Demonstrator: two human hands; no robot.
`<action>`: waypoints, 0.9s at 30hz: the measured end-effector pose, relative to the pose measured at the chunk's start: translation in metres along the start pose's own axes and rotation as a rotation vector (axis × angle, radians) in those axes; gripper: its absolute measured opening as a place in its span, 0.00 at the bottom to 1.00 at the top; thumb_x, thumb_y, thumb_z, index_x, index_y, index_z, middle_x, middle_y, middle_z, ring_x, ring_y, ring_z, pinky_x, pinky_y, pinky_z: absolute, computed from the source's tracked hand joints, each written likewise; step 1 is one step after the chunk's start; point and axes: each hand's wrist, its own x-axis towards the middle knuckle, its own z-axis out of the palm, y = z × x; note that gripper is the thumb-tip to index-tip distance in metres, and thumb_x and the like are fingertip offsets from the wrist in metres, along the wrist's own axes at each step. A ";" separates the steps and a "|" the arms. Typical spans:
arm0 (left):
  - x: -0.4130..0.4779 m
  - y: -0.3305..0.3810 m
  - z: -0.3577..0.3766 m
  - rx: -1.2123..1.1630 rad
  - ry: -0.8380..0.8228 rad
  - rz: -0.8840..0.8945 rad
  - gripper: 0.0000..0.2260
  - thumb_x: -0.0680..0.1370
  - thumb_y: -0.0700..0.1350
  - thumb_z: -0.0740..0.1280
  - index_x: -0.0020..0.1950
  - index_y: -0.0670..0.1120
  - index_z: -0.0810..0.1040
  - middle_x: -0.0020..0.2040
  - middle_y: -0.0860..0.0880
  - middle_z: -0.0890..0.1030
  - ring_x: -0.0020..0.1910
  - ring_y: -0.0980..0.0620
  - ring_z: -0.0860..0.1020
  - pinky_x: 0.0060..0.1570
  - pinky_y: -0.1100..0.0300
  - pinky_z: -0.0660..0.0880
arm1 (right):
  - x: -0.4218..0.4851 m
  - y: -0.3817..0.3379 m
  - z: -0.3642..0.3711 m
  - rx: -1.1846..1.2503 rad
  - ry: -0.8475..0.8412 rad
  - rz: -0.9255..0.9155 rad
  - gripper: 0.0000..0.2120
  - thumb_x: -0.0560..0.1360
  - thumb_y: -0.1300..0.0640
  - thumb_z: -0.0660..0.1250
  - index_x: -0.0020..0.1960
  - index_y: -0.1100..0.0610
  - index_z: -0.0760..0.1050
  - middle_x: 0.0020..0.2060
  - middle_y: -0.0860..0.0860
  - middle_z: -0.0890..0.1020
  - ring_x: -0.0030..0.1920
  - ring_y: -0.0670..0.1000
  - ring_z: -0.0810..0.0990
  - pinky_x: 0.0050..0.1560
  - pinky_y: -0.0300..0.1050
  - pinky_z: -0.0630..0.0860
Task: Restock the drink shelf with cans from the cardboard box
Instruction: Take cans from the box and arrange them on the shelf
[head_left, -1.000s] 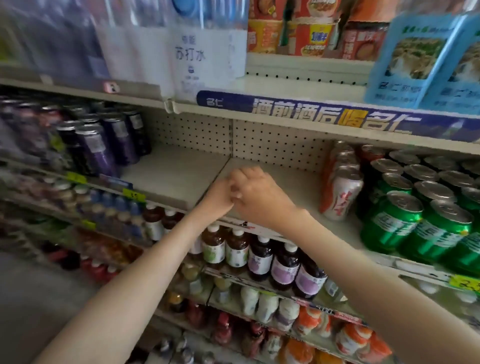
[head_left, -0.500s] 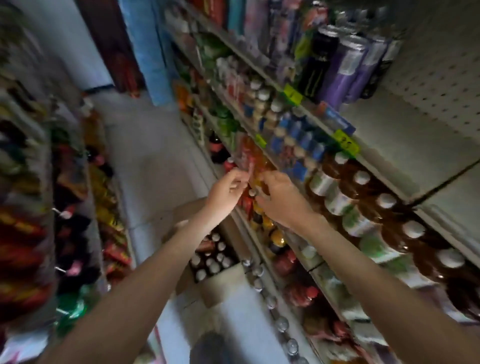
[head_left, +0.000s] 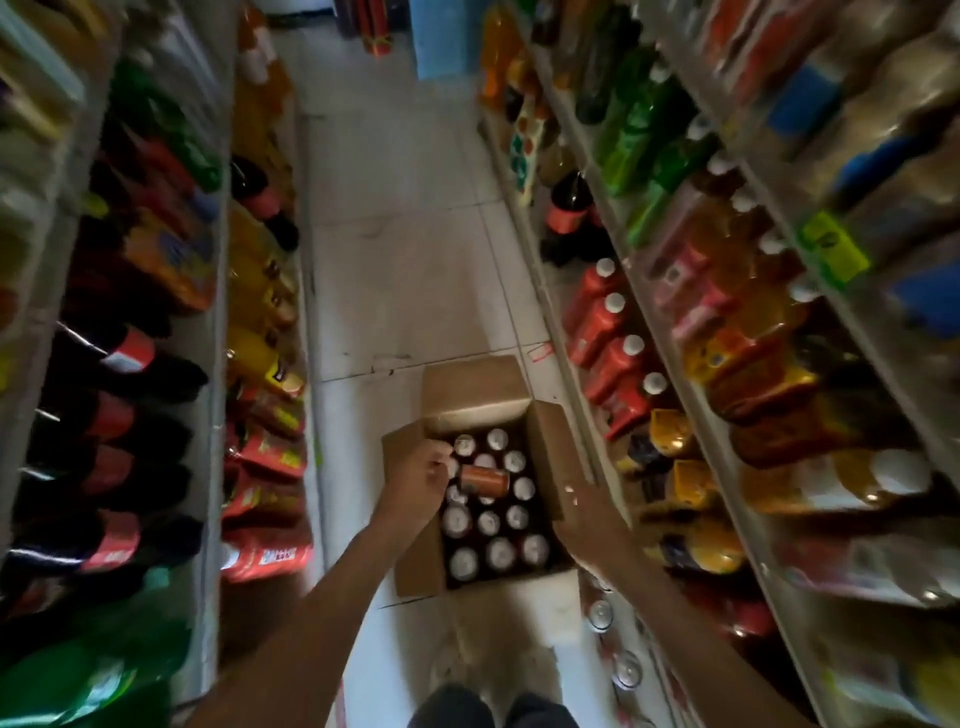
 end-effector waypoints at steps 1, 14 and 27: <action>0.011 -0.017 0.012 -0.003 0.005 -0.029 0.10 0.80 0.37 0.60 0.58 0.45 0.76 0.51 0.51 0.78 0.51 0.51 0.77 0.46 0.66 0.69 | 0.017 0.023 0.025 0.007 0.003 -0.026 0.16 0.76 0.55 0.60 0.60 0.63 0.74 0.56 0.61 0.79 0.53 0.60 0.82 0.65 0.38 0.63; 0.148 -0.243 0.212 0.757 -0.519 -0.056 0.42 0.72 0.53 0.69 0.77 0.44 0.49 0.76 0.40 0.54 0.72 0.41 0.59 0.69 0.51 0.60 | 0.220 0.166 0.265 0.053 -0.306 -0.049 0.32 0.70 0.61 0.70 0.72 0.54 0.63 0.68 0.52 0.69 0.69 0.52 0.67 0.69 0.51 0.65; 0.170 -0.213 0.197 0.531 -0.255 -0.124 0.33 0.73 0.54 0.69 0.72 0.47 0.55 0.65 0.41 0.66 0.57 0.39 0.74 0.51 0.52 0.71 | 0.223 0.136 0.260 -0.052 -0.134 0.047 0.34 0.66 0.45 0.74 0.67 0.52 0.64 0.65 0.56 0.63 0.57 0.61 0.75 0.53 0.51 0.74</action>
